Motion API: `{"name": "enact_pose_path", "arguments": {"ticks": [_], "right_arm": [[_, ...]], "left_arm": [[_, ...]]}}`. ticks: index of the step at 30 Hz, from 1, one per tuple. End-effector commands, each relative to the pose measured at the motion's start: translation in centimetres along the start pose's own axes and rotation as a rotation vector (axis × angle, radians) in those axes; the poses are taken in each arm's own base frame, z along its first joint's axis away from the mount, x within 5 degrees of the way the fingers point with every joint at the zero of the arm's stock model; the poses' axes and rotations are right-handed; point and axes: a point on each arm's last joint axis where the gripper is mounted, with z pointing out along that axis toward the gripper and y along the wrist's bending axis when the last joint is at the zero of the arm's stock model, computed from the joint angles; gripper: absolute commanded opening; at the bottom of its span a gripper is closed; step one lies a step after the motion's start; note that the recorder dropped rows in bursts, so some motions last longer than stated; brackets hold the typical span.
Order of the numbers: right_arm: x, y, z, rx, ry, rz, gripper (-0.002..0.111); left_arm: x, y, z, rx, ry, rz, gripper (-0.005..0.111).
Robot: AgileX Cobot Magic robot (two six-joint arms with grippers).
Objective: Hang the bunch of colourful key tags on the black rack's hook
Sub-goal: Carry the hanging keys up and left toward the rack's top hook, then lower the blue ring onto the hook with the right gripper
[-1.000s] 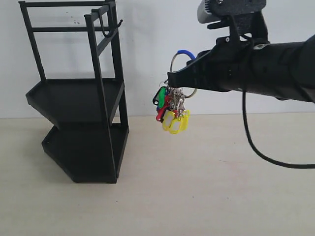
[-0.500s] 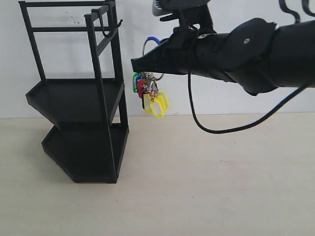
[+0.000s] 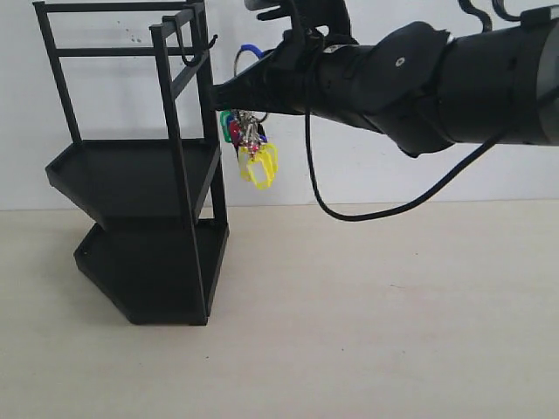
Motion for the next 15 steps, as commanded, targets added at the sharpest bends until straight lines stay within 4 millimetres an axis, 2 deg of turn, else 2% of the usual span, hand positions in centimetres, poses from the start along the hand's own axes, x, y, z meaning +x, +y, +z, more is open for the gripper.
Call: {"name": "enact_pose_path", "arguments": {"ticks": [1,11,15], "right_arm": [[-1.54,2.09,-0.63,0.001,-0.088,-0.051,0.000],[-1.68,2.34,-0.70,0.008,-0.104,-0.049,0.000],[-2.33,2.63,-0.72,0.003,-0.125,-0.030,0.000]], "left_arm": [[-0.12,0.01,-0.03,-0.001,-0.011,0.008,0.004],[-0.12,0.01,-0.03,-0.001,-0.011,0.008,0.004],[-0.12,0.01,-0.03,-0.001,-0.011,0.008,0.004]]}}
